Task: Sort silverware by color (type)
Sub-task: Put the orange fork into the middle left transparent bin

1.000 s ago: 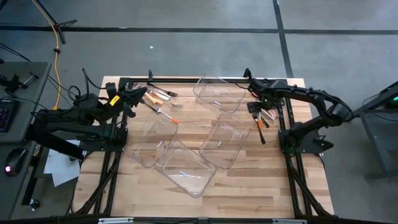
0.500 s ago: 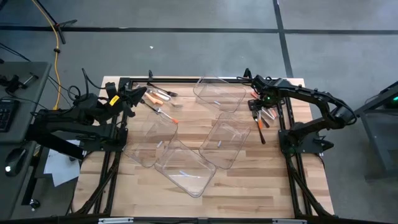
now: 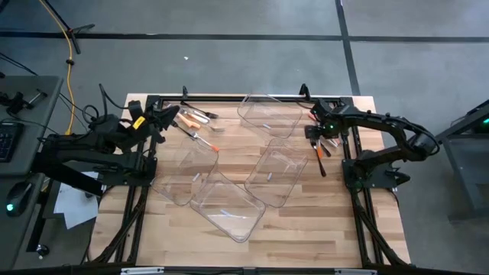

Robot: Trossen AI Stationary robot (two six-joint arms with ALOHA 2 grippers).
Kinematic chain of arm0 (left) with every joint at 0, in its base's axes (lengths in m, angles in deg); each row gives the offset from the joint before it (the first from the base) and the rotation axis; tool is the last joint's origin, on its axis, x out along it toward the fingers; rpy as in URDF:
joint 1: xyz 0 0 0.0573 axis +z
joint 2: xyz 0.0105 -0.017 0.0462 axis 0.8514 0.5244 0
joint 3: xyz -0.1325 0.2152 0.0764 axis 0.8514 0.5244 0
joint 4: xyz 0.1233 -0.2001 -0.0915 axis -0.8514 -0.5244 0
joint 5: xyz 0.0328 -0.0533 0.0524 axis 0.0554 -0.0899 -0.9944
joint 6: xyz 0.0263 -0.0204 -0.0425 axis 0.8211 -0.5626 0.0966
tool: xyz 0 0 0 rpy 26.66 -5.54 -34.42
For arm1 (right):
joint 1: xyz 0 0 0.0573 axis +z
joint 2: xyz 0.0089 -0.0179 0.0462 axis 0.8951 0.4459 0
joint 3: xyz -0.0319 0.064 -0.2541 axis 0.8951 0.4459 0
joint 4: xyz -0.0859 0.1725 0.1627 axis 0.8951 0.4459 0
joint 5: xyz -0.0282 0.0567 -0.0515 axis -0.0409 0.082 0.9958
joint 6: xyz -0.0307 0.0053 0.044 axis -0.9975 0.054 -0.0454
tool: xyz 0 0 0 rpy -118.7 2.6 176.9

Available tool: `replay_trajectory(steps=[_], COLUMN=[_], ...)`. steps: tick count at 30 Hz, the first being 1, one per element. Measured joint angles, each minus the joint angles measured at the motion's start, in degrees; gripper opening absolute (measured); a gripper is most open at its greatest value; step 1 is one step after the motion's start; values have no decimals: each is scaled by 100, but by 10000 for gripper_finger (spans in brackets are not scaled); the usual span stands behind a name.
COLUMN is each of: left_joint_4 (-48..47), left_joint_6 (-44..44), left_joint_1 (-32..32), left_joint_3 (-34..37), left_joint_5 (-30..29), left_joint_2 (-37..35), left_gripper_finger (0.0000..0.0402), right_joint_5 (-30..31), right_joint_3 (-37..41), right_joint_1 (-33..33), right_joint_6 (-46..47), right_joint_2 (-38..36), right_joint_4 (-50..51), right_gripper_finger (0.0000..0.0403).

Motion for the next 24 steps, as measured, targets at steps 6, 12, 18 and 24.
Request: replay_trajectory(steps=[6, 12, 18, 24], left_joint_4=[8, 7, 5, 2], left_joint_6=[-1, 1, 38, 38], left_joint_1=[0, 0, 0, 0], left_joint_3=[0, 0, 0, 0], left_joint_5=[0, 0, 0, 0], left_joint_2=[0, 0, 0, 0], left_gripper_finger=[3, 3, 3, 3], right_joint_5=[467, 542, 563, 560], right_joint_3=[0, 0, 0, 0], right_joint_1=[0, 0, 0, 2], right_joint_6=[247, 518, 696, 1053], right_joint_2=[99, 118, 118, 120], right_joint_4=[-18, -34, -43, -36], right_gripper_finger=[185, 148, 125, 124])
